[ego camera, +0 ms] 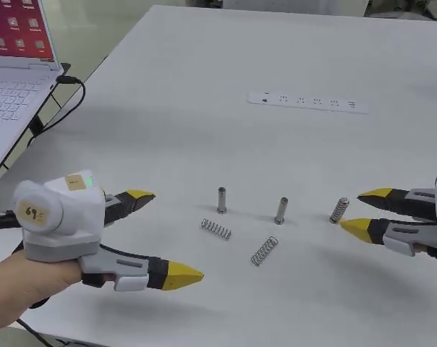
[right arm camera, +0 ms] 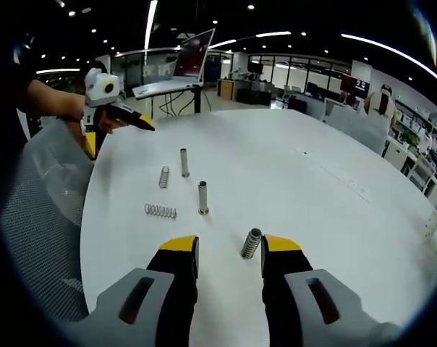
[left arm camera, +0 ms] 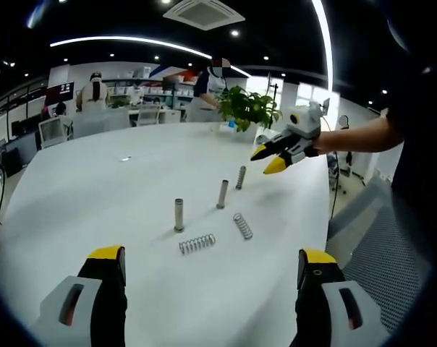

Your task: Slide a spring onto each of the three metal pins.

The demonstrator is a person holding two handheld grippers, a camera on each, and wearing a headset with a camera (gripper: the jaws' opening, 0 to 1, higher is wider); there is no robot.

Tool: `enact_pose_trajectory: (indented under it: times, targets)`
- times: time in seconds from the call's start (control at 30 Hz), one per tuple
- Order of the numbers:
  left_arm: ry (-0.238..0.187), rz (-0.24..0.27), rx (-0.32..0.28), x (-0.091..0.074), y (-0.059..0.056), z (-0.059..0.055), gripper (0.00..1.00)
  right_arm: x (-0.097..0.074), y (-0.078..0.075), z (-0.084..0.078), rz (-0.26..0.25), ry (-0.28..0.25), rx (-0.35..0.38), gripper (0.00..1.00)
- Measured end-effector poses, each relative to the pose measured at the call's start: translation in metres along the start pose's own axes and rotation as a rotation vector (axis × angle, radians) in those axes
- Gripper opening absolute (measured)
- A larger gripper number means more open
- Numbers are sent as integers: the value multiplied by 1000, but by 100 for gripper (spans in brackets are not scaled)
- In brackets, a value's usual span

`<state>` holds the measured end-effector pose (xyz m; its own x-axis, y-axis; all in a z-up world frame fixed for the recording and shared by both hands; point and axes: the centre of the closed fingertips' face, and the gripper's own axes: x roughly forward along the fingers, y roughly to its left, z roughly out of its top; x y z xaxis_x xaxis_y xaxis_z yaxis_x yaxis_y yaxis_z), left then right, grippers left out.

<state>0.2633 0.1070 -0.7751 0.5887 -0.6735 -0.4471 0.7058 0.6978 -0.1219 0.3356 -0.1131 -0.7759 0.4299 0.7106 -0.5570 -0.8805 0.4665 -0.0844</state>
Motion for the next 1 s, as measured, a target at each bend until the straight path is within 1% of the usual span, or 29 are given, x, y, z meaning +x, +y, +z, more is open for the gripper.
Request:
enact_pose_trajectory:
  times: [0.1,0.17,0.47,0.57,0.73,0.87,1.0]
  targets:
    - [4,-2,0,0,-1,-1,96,-1,6,-2,15,0,2,34]
    - [3,-1,0,0,-1,0,96,-2,9,-6,17,15,-12,35]
    - [5,1,1,-1,0,-1,96,-3,26,-16,55,40,-37,36]
    - [3,1,0,-1,1,-1,96,-3,29,-22,70,53,-48,36]
    - [6,1,1,-1,1,-2,96,-3,31,-27,83,64,-59,36]
    - [5,-1,1,-1,0,-2,96,-4,33,-28,92,68,-73,36]
    - [6,-2,1,-1,-1,-2,96,-3,36,-27,106,76,-104,36]
